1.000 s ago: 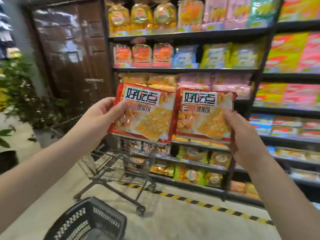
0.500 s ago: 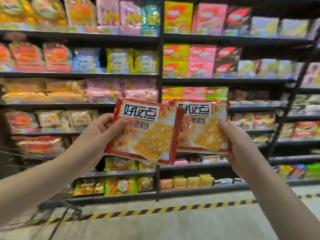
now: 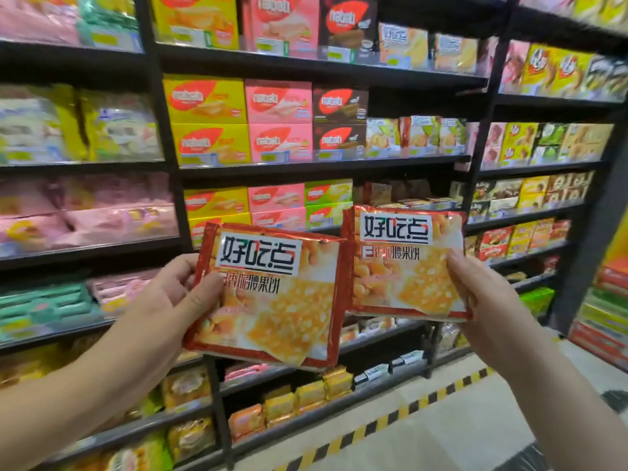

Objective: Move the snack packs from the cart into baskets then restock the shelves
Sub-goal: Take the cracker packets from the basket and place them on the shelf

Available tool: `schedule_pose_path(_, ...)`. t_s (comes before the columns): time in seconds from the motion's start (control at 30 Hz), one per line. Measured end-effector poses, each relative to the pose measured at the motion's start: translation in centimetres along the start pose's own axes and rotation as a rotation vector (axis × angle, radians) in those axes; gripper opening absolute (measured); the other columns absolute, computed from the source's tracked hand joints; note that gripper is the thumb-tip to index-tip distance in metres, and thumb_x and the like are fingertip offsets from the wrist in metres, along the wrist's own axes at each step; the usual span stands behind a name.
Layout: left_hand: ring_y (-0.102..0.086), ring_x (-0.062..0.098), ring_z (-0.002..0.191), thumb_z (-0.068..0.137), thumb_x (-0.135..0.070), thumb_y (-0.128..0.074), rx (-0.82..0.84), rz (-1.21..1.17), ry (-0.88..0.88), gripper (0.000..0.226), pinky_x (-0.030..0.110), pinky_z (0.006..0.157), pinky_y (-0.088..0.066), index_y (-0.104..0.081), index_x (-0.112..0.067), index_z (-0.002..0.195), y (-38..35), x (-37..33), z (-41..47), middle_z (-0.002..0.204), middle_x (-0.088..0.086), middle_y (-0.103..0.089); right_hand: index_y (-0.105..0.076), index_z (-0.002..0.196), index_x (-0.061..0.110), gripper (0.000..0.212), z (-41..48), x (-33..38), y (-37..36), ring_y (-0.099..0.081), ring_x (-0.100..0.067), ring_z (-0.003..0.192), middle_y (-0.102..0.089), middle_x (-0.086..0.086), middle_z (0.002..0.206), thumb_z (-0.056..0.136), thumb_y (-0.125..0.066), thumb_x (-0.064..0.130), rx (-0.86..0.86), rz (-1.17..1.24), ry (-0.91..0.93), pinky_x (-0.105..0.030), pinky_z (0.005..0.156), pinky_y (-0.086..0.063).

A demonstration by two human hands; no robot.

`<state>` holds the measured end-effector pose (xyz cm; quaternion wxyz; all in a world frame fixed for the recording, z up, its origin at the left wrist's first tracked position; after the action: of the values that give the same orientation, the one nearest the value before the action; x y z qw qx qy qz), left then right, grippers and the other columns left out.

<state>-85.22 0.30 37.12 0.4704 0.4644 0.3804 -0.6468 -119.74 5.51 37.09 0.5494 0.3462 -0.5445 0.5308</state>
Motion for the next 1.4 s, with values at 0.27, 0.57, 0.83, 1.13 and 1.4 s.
schedule_pose_path(0.27, -0.077, 0.025, 0.098, 0.051, -0.062, -0.094, 0.043, -0.108, 0.002, 0.097, 0.029, 0.07, -0.063, -0.058, -0.015, 0.127, -4.5, 5.4, 17.7, 0.117, 0.01, -0.076, -0.062, 0.128, 0.018, 0.037, 13.7, -0.2, 4.5, -0.072, -0.027, 0.11, -0.074, -0.007, 0.118, 0.098, -0.053, 0.038, -0.063, -0.072, -0.016, -0.048, 0.101, -0.05)
schedule_pose_path(0.57, -0.076, 0.027, 0.1, 0.058, -0.057, -0.092, 0.077, -0.137, 0.063, 0.092, 0.031, 0.073, -0.064, -0.055, -0.012, 0.129, -13.7, 11.8, 30.9, 0.119, 0.012, -0.075, -0.062, 0.128, 0.019, 0.036, 25.8, -2.1, 14.2, -0.073, -0.027, 0.107, -0.075, -0.006, 0.116, 0.1, -0.053, 0.039, -0.118, -0.086, -0.042, -0.05, 0.103, -0.05)
schedule_pose_path(0.83, -0.077, 0.025, 0.097, 0.039, -0.065, -0.097, 0.012, -0.08, 0.051, 0.108, 0.029, 0.068, -0.063, -0.057, -0.016, 0.127, -23.5, 15.0, 41.5, 0.116, 0.008, -0.077, -0.061, 0.131, 0.018, 0.037, 39.1, -3.4, 24.4, -0.073, -0.025, 0.107, -0.075, -0.005, 0.116, 0.101, -0.053, 0.038, -0.023, -0.1, -0.037, -0.046, 0.099, -0.051)
schedule_pose_path(1.13, -0.077, 0.026, 0.1, 0.07, -0.051, -0.084, -0.174, -0.077, 0.127, 0.073, 0.034, 0.072, -0.064, -0.056, -0.016, 0.127, -27.4, 19.7, 49.8, 0.117, 0.009, -0.076, -0.059, 0.13, 0.015, 0.032, 53.9, -6.2, 29.4, -0.071, -0.026, 0.111, -0.073, -0.008, 0.121, 0.102, -0.054, 0.028, 0.166, -0.074, -0.121, -0.045, 0.097, -0.053)
schedule_pose_path(1.4, -0.078, 0.019, 0.083, 0.083, -0.036, -0.067, -0.342, -0.055, 0.104, 0.045, 0.03, 0.055, -0.06, -0.057, -0.015, 0.122, -26.1, 20.7, 55.4, 0.106, 0.006, -0.079, -0.059, 0.134, 0.016, 0.034, 64.0, -9.1, 27.8, -0.07, -0.027, 0.114, -0.072, -0.008, 0.123, 0.102, -0.056, 0.025, 0.329, -0.071, -0.199, -0.05, 0.103, -0.05)
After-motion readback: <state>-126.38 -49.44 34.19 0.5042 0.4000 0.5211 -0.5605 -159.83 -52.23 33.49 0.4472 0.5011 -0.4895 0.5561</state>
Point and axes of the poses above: each hand's wrist, its own z-axis towards the middle knuckle, its own y-axis out of the back of the hand, x = y × z, the point moved 5 cm from there along z, towards the middle knuckle
